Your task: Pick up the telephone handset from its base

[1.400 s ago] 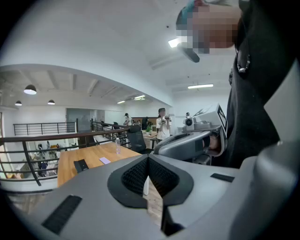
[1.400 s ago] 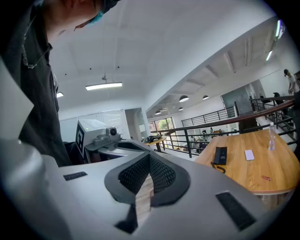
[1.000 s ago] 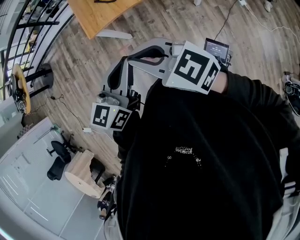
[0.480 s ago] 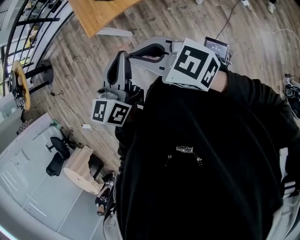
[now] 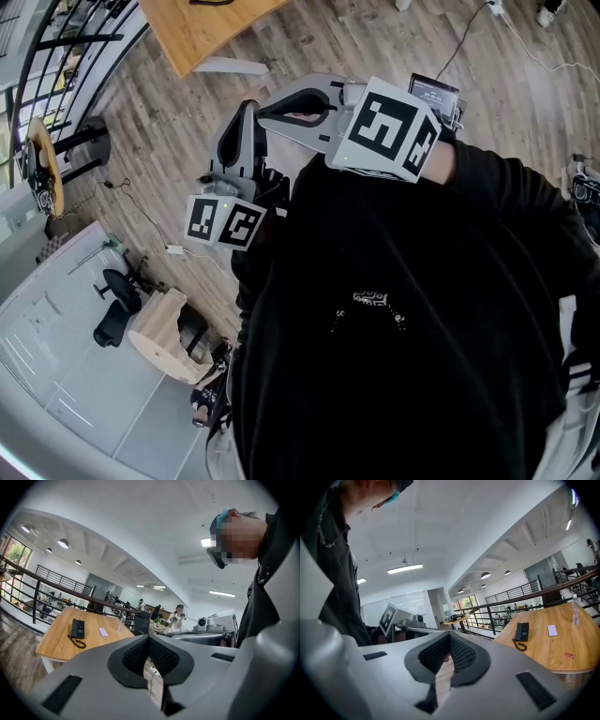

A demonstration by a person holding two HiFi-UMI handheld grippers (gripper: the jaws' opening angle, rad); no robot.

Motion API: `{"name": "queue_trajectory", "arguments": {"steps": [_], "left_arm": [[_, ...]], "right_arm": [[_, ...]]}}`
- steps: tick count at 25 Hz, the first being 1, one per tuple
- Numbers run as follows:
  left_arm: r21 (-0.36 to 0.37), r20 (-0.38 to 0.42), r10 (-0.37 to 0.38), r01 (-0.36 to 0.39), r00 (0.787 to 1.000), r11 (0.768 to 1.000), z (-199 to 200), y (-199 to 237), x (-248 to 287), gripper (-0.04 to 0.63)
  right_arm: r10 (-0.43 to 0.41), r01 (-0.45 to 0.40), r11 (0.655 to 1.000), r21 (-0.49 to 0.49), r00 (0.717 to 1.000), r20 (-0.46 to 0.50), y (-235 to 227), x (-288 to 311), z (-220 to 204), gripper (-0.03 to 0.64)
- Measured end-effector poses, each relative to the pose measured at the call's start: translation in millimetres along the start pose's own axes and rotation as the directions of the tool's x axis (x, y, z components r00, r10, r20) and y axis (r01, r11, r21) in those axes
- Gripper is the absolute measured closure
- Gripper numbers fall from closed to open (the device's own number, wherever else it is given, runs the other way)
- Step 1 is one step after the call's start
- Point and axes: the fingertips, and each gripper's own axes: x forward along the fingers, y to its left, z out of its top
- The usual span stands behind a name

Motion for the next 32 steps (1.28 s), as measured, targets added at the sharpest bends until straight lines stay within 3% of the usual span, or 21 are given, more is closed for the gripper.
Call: {"name": "queue_trajectory", "arguments": {"steps": [3,8,14,18,26,32], "left_arm": [[0.002,0.009,0.007,-0.007,1.000,1.000,1,0,4,0.597],[0.096,-0.028,0.146,-0.143,0.989,0.985,-6,12,4,0.597],[0.042,-0.019,0.112,-0.111,0.994,0.993,-1,11,5,0.597],[0.024,-0.010,0.125,-0.125,0.992,0.992,-1,21,5,0.597],[0.028,0.013,0.034,-0.034,0.999,0.999,17,24,42,0.597],[0.030,-0.021,-0.076,0.077,0.997,0.997,12,15,68,0.597]], "right_arm": [[0.008,-0.008,1.000,-0.003,1.000,0.002,-3,-2,0,0.598],[0.043,-0.043,0.999,0.017,0.999,0.001,-3,-4,-3,0.598],[0.109,-0.110,0.993,-0.042,0.994,-0.030,8,2,-3,0.598],[0.078,-0.078,0.997,-0.018,0.997,-0.020,0,1,-4,0.598],[-0.037,0.037,0.999,-0.012,0.999,0.012,-30,-11,8,0.598],[-0.112,0.112,0.994,0.012,0.993,0.031,-52,-17,14,0.598]]}}
